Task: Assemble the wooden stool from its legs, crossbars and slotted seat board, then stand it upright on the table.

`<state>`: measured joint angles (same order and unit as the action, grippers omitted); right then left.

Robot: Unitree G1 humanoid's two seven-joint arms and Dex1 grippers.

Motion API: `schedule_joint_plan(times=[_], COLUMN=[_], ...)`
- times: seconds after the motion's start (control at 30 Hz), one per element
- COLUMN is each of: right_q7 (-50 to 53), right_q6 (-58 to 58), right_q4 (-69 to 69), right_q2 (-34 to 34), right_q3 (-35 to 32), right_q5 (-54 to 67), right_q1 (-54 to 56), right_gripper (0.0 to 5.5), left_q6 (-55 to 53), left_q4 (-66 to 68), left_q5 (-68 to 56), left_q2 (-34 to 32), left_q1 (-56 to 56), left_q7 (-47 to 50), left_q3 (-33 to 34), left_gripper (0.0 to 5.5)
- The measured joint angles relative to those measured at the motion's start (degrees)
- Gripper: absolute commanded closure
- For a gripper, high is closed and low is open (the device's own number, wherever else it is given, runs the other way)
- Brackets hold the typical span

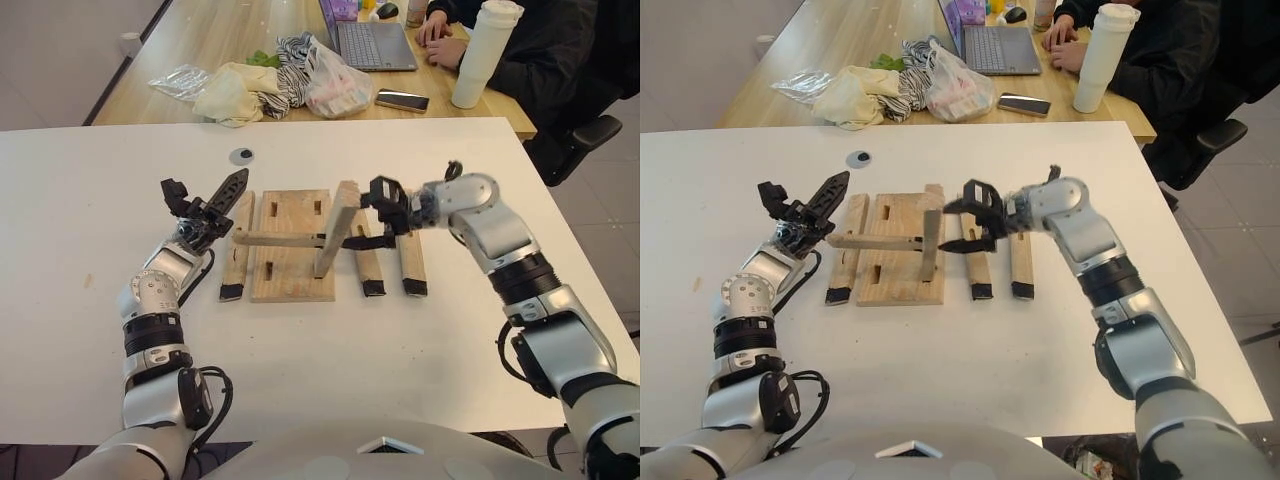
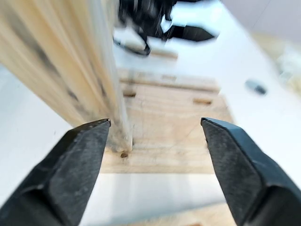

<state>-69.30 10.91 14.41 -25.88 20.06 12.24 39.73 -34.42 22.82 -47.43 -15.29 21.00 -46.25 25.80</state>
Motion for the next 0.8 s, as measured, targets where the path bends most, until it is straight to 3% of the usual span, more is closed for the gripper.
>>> schedule_joint_plan(times=[0.17,0.27,0.43,0.57,0.67,0.8], right_q7=[-1.6,9.3,28.3,48.9,54.7,57.1], right_q6=[-2.2,-0.9,18.6,40.1,45.8,48.2], right_q4=[-2.9,-3.7,-10.4,-19.9,-21.8,-24.0], right_q2=[-11.9,-12.5,-3.9,10.6,16.1,16.9], right_q3=[-0.5,-5.8,-16.6,-26.5,-26.8,-26.5], right_q5=[-7.0,-8.4,-5.3,-4.2,-4.0,-3.5], right_q1=[-5.6,-12.3,-15.7,-21.7,-26.4,-26.6], right_gripper=[1.24,1.24,1.24,1.24,1.24,1.61], left_q6=[0.0,0.0,-0.1,-0.2,-0.3,-0.3], left_q4=[-0.6,-0.7,-1.1,-1.1,-1.1,-1.0], left_q5=[-0.2,-0.4,-0.4,-0.4,-0.4,-0.4], left_q2=[-0.3,-0.3,-0.3,-0.6,-1.2,-1.7], left_q1=[-0.7,-0.8,-1.2,-1.1,-1.1,-0.9], left_q7=[0.1,0.2,0.1,0.4,0.7,0.8], left_q3=[0.4,0.3,0.4,0.4,0.3,0.1], left_gripper=[1.97,1.97,1.97,1.97,1.97,1.97])
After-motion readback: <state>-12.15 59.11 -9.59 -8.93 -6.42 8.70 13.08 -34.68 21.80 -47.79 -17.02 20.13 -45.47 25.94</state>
